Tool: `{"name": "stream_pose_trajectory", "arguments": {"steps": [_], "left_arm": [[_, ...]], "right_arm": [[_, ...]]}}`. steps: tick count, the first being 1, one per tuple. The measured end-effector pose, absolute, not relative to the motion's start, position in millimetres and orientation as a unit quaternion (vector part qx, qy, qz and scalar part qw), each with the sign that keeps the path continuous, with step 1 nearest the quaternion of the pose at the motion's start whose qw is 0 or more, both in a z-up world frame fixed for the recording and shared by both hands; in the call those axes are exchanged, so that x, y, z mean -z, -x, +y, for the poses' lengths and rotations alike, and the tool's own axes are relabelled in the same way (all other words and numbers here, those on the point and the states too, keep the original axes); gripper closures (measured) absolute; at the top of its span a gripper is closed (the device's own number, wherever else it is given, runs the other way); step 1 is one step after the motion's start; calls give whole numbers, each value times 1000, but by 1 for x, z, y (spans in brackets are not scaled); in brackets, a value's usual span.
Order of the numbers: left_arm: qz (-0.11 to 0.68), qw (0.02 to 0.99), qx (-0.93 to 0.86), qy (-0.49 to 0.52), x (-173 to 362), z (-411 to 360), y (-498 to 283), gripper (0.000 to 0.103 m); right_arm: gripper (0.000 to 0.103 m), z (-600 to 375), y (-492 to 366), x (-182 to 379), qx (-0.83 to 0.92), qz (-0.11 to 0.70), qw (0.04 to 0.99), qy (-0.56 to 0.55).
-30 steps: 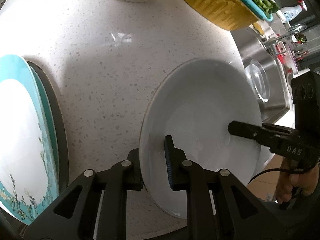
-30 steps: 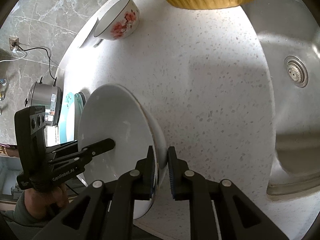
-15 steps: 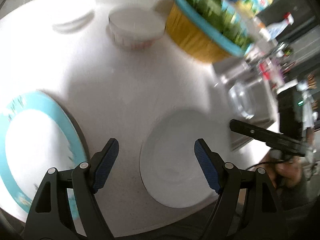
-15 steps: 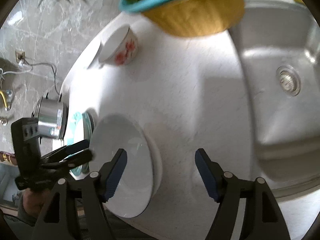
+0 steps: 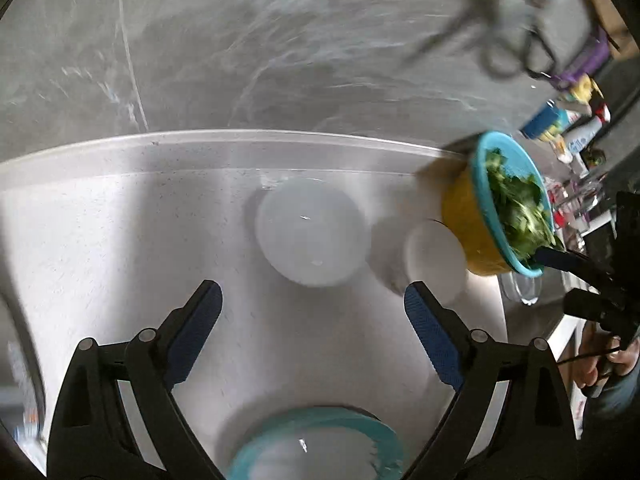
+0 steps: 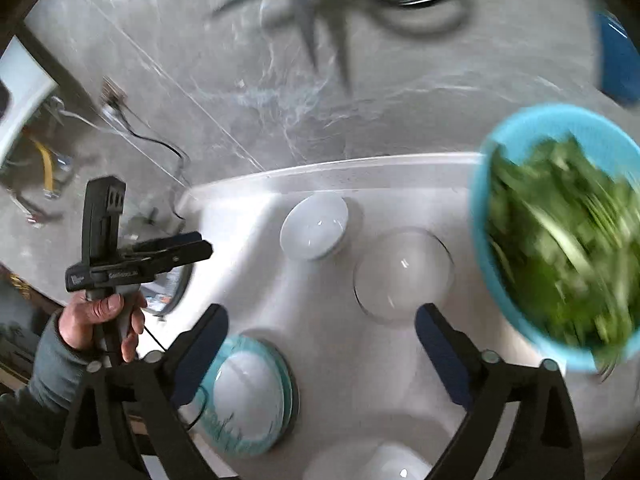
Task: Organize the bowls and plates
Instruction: 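Move both tools toward the rim of the small plain white bowl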
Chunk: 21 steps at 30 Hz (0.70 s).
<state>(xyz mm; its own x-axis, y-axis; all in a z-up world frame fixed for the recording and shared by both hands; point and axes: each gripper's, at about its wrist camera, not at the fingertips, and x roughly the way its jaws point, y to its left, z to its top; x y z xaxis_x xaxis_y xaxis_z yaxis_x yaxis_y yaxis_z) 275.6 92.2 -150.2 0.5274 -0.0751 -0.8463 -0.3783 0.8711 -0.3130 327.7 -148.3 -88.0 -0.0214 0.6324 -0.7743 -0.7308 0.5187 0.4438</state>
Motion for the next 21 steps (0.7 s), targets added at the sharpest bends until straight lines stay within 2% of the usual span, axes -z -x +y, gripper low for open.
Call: {"name": "stream_pose_trajectory", "arguments": {"steps": [3,10,13,15,21], "left_arm": [[500,826,-99,242,178,128,-289,1],[515,821,-74,236,221,167,-319,1],[528,815,-62,231,239,168,-330,1],[541,811,-62,216,251,164,-334,1],[552,805,-79,200,269,173,-346,3]], "right_arm": [[0,-94,-341,107,-467,551,690,52],[1,-7,-372,165,-397,587,699,101],[8,6,-377,181,-388,595,695,112],[16,7,-380,192,-377,603,693,119],[28,13,-386,216,-359,621,684,132]]}}
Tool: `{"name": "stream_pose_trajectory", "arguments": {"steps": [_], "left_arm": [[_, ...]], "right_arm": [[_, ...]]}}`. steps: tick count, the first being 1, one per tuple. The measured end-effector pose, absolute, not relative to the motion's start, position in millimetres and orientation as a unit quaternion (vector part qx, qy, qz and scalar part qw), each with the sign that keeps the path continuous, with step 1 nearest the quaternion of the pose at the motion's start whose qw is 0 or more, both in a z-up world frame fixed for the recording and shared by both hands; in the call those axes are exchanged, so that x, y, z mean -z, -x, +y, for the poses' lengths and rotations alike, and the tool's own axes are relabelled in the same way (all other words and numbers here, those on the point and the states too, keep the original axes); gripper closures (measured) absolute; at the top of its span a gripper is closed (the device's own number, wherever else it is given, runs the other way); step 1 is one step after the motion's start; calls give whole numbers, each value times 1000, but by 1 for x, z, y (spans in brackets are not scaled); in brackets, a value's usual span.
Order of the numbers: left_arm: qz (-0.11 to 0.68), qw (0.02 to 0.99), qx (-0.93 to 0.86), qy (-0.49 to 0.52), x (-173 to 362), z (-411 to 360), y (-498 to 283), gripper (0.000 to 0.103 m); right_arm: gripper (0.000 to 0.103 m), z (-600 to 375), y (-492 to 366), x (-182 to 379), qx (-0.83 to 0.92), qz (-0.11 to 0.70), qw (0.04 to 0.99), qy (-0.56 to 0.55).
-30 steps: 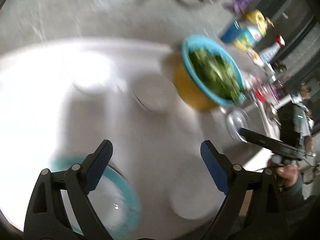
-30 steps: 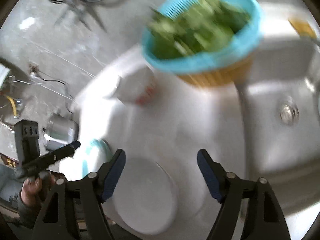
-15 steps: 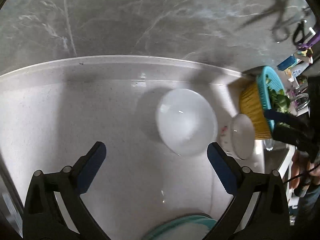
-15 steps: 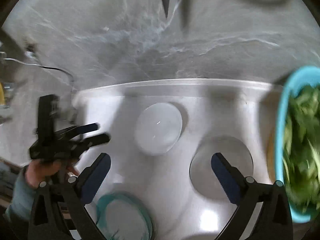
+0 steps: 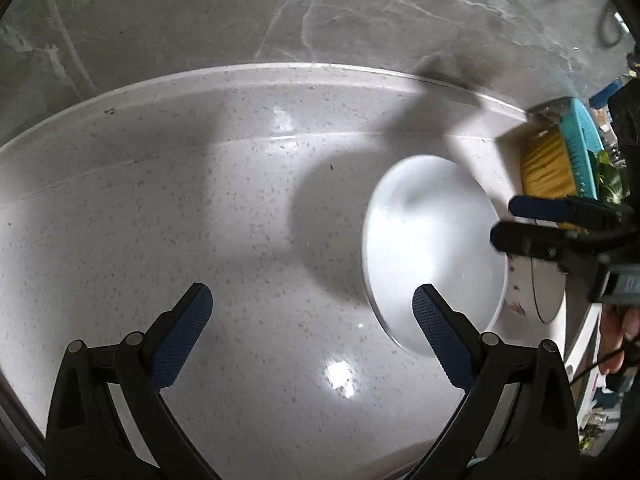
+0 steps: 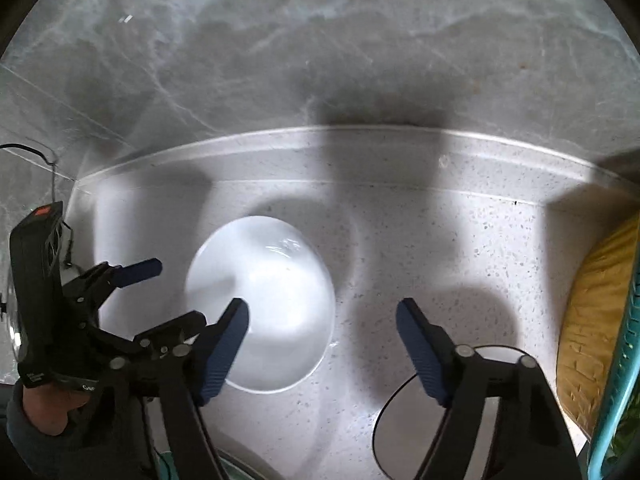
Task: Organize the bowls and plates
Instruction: 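Move both tools toward the rim of the small plain white bowl, then close the left tool on the small white bowl rim while the right tool closes beside it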
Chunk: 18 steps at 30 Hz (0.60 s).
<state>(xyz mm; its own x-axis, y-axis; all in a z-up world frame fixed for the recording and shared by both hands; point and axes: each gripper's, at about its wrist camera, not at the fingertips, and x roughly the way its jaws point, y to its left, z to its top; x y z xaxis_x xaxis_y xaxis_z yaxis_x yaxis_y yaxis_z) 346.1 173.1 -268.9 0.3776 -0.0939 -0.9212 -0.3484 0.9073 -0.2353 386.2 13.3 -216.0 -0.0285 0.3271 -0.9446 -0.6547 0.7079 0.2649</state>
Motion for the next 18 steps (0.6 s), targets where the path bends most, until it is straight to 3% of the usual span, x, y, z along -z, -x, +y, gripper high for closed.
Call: {"name": "stream_pose_trajectory", "arguments": {"steps": [6,9,11,13,15,16,18], "left_arm": [[553,804,-90,199,284,174,-362,6],[559,803,-94,186,291,165,-370,40],[557,805,-89,185,295,156,-376,47],[557,807,-84,177,295,151,-378,58],[551,811,-73,181,293,146,-382,75],[551,812,-66,182,292,142,-384,85],[554,812,-59,176,290,133,-388,94]], "right_arm": [[29,33,-382,235,-347,632,673,166],[35,39,-383,246,-339,638,668,177],[38,40,-384,253,-335,643,664,184],[47,43,-384,260,-332,649,658,190],[70,45,-383,266,-330,651,654,198],[74,47,-383,268,-334,655,649,195],[90,50,-380,269,-347,655,643,190]]}}
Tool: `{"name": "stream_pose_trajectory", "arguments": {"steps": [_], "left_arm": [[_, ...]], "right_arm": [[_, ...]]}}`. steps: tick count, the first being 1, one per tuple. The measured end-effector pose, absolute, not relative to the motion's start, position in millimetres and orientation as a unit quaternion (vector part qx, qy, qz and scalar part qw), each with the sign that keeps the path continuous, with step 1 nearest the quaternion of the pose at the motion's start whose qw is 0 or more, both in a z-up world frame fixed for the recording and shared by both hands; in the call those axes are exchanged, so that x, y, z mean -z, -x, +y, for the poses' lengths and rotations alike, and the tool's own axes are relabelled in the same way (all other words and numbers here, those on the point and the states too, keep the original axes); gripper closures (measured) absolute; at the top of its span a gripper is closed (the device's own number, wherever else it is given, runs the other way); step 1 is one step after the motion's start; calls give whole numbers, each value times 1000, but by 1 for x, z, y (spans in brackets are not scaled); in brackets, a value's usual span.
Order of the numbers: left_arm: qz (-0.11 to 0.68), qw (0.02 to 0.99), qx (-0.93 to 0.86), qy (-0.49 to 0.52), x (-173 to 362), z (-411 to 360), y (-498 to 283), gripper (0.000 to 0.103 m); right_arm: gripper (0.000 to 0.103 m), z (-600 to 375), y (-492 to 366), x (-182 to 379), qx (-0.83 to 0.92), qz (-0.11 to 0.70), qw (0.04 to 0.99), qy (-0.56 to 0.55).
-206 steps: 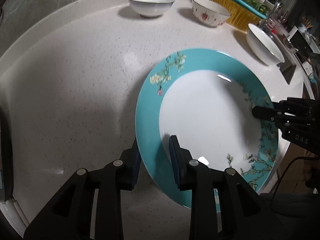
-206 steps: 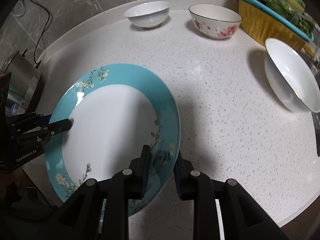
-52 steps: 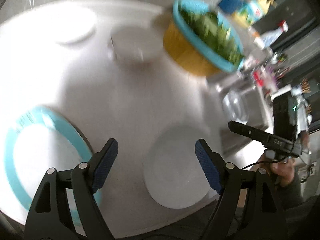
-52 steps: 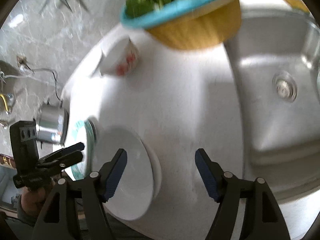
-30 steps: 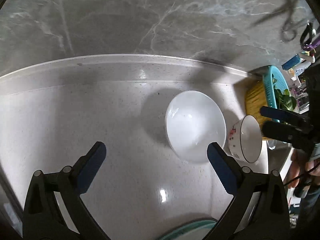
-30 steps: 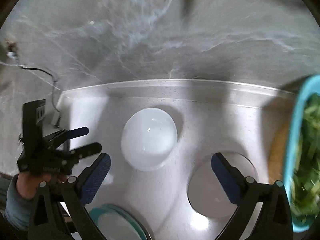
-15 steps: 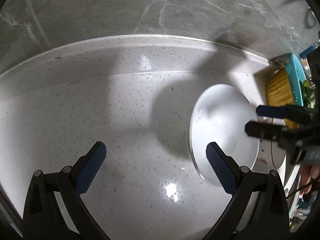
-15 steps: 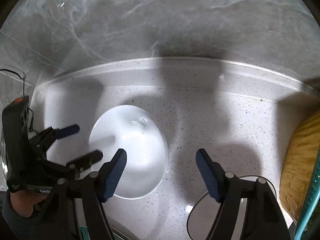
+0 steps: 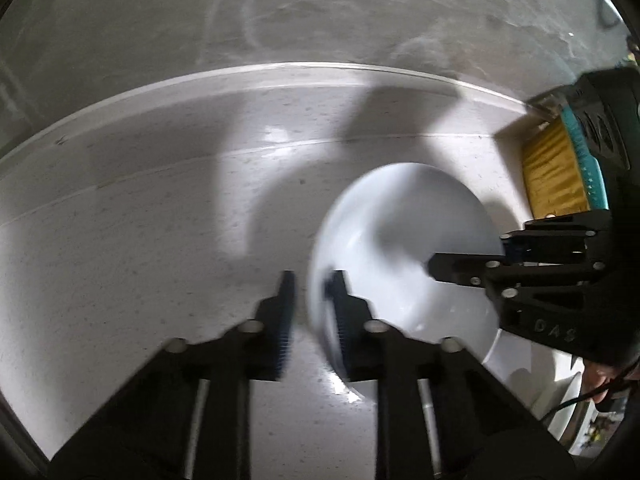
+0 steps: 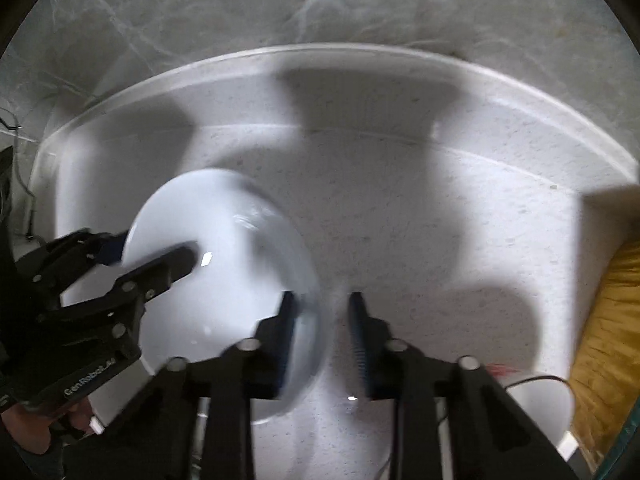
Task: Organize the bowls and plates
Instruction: 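Close the left tool on the small white bowl rim while the right tool closes beside it, then carry the small white bowl with both tools and lower it into the large white bowl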
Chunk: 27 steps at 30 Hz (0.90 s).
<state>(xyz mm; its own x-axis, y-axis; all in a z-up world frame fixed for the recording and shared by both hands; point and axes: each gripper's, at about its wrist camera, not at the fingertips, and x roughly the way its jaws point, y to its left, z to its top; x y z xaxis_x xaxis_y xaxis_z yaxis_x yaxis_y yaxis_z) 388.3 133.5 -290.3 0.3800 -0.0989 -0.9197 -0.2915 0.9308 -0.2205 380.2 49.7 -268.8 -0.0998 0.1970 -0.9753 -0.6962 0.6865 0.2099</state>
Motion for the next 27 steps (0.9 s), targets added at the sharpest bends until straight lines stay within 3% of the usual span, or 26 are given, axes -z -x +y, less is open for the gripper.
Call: {"name": "stream_pose_trajectory", "arguments": {"steps": [13,27], "left_arm": [[559,806,-57,189,283,131,-376,96],[539,824,-43,168,229,96,-362,96]], "right_arm": [[93,32,-382,264,-353,660,644,158],[93,-21,-378,220,-375,656,644,120]]}}
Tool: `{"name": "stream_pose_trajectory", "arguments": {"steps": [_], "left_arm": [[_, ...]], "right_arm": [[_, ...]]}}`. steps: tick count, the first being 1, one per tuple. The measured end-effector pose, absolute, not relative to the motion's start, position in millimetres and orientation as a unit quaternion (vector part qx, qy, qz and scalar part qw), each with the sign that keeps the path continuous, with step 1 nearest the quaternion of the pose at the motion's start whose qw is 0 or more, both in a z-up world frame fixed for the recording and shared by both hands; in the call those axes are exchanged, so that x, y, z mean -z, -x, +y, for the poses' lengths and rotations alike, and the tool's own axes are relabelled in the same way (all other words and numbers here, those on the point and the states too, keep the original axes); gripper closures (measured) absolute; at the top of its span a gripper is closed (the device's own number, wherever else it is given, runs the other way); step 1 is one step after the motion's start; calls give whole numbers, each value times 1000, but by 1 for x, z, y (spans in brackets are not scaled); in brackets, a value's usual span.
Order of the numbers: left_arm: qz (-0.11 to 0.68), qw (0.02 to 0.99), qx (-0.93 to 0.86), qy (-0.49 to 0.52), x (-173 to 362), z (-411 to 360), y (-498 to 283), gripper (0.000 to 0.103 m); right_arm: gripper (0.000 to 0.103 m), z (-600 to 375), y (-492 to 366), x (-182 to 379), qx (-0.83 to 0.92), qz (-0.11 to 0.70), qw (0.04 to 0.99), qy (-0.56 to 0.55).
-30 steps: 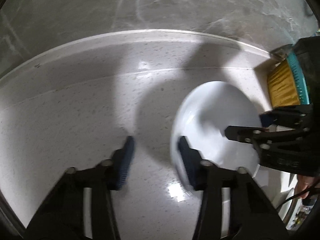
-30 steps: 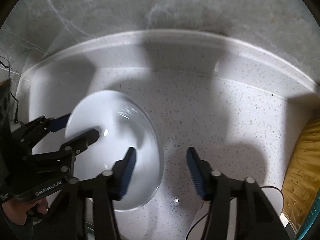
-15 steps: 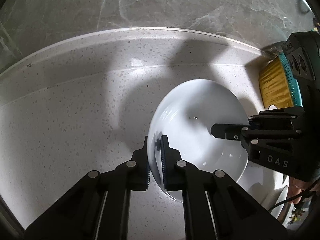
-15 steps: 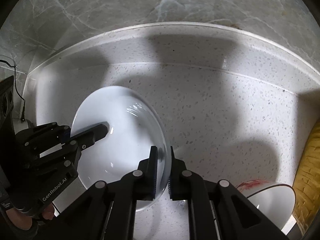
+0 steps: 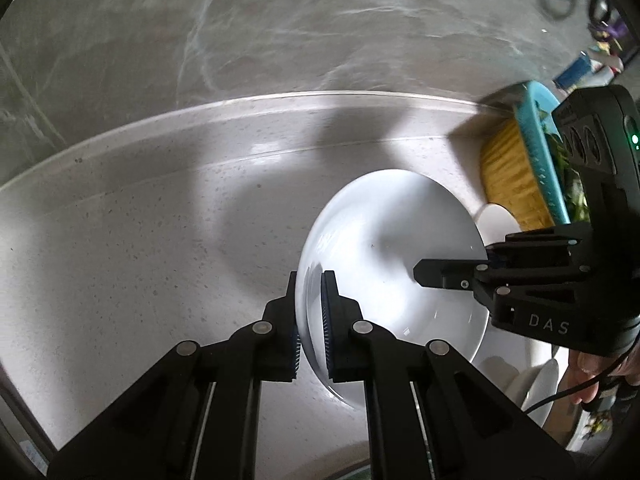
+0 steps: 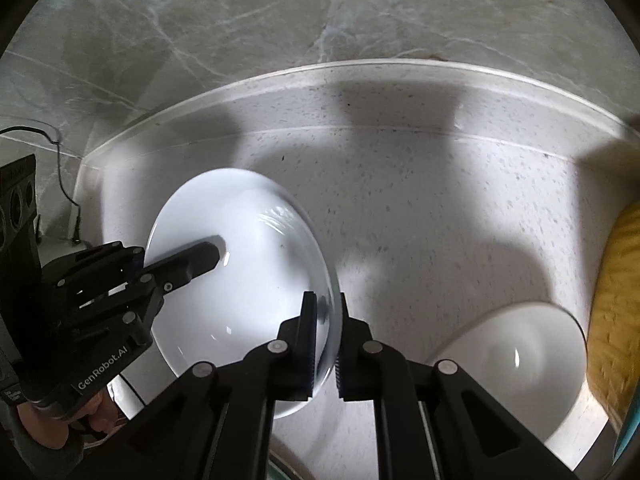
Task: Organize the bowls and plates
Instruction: 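Carry the small white bowl with both tools and lower it into the large white bowl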
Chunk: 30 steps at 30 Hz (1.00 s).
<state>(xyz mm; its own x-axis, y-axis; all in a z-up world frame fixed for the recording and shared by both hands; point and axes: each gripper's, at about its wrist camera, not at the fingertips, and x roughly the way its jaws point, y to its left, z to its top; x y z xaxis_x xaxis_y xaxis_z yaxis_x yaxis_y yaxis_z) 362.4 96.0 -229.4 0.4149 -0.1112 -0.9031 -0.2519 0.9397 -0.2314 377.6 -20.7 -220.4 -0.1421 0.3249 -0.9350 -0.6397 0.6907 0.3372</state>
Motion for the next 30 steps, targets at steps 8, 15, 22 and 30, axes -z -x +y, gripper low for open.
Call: {"name": "stream_pose_trajectory", "arguments": {"steps": [8,15,22,30], "left_arm": [[532,833,-25,150,203,46,-351,96],[530,836,-2,144,183,-17,-332,96],[531,835,21,143,173,-89,-311,96],[533,832,46,149,177,-175,-278,96]], "right_arm": [[93,-64,-364,189,-381,643,655,106],[92,-113,-347,176,-381,637,664,91],[91,-176,-321,160,-378,635,669,80],[90,-257,-290,148,-374,634,673,76]]}}
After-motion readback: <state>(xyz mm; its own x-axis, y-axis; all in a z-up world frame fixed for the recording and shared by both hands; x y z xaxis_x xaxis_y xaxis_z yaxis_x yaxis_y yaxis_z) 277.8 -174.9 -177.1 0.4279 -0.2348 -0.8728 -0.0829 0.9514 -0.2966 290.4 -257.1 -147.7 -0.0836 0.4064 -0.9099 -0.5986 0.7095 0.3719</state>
